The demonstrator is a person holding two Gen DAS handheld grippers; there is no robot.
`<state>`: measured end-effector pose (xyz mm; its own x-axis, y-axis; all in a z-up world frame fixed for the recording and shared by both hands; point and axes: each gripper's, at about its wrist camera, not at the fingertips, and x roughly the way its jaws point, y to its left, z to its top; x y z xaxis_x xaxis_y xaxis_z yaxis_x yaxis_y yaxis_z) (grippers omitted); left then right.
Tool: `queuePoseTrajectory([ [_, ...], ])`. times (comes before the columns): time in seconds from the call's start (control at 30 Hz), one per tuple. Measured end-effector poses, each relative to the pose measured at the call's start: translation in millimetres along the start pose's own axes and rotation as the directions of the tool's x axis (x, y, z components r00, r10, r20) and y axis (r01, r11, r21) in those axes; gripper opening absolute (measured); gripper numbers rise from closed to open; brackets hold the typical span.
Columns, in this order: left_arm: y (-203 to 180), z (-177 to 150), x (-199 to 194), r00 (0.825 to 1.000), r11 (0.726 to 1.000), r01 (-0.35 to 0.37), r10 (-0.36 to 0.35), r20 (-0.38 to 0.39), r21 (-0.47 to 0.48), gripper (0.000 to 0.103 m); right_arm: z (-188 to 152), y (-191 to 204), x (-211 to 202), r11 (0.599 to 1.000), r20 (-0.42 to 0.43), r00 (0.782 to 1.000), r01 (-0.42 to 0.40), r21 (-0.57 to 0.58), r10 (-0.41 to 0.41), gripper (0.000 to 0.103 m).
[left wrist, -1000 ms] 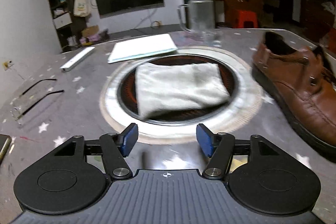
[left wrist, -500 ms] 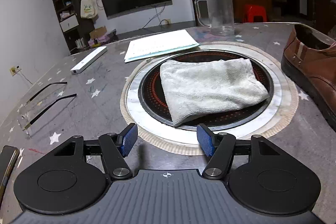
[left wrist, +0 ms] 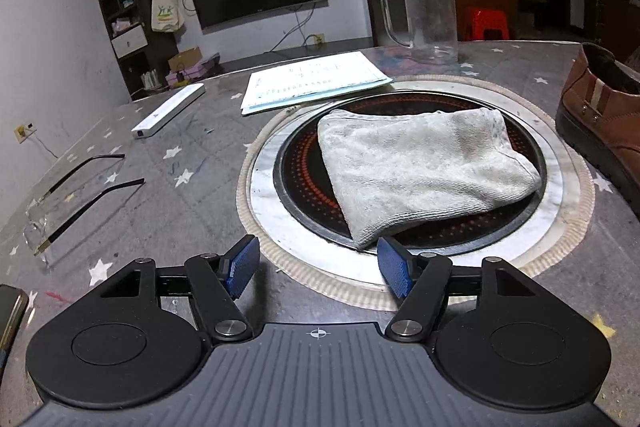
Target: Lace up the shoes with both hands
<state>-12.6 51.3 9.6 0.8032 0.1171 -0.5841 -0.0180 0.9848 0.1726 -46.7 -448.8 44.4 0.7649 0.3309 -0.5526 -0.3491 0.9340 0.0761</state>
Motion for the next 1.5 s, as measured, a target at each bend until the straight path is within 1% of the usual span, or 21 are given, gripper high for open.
queuePoseTrajectory([
  [0.03,2,0,1,1.0,1.0,0.004,-0.004,0.0,-0.003,0.075,1,-2,3,1.0,0.01,1.0,0.018,0.005,-0.018,0.103],
  [0.1,5,2,4,1.0,1.0,0.004,-0.004,0.0,0.002,0.076,3,-6,12,0.998,0.029,0.997,0.064,0.014,-0.064,0.103],
  [0.17,7,3,7,1.0,1.0,0.006,-0.006,0.001,0.007,0.077,3,-11,23,0.995,0.031,0.995,0.093,0.033,-0.094,0.103],
  [0.23,9,4,9,1.0,1.0,0.004,-0.004,0.002,0.012,0.084,3,-17,34,0.991,0.028,0.992,0.119,0.054,-0.12,0.103],
  [0.3,12,5,13,1.0,1.0,0.003,-0.003,0.001,0.012,0.087,3,-23,44,0.987,0.025,0.989,0.144,0.075,-0.147,0.103],
  [0.47,15,9,20,1.0,1.0,0.021,-0.021,0.0,0.017,0.091,4,-30,62,0.98,0.01,0.983,0.181,0.08,-0.182,0.103],
  [0.57,15,11,25,0.999,0.999,0.037,-0.037,-0.005,0.028,0.096,3,-32,71,0.976,0.002,0.98,0.199,0.082,-0.2,0.103],
  [0.63,17,13,28,0.999,0.998,0.052,-0.052,-0.009,0.03,0.1,2,-33,76,0.975,-0.006,0.979,0.203,0.086,-0.203,0.103],
  [0.7,21,15,34,0.996,0.996,0.084,-0.084,-0.02,0.015,0.102,2,-33,79,0.977,-0.015,0.98,0.197,0.086,-0.196,0.103],
  [0.93,31,17,43,0.99,0.99,0.134,-0.136,-0.039,-0.035,0.102,2,-33,86,0.98,-0.053,0.982,0.185,0.074,-0.181,0.103],
  [1.13,32,17,45,0.989,0.989,0.14,-0.141,-0.04,-0.041,0.103,2,-27,88,0.979,-0.07,0.978,0.199,0.049,-0.196,0.103],
  [1.37,33,17,45,0.989,0.989,0.142,-0.143,-0.039,-0.043,0.103,2,-25,89,0.978,-0.074,0.977,0.202,0.045,-0.198,0.103],
  [1.43,20,10,43,0.989,0.989,0.143,-0.144,-0.034,-0.045,0.103,3,-25,89,0.978,-0.075,0.977,0.205,0.041,-0.201,0.103],
  [1.5,15,9,39,0.989,0.989,0.143,-0.144,-0.034,-0.045,0.103,2,-25,89,0.978,-0.075,0.976,0.207,0.038,-0.203,0.103],
])
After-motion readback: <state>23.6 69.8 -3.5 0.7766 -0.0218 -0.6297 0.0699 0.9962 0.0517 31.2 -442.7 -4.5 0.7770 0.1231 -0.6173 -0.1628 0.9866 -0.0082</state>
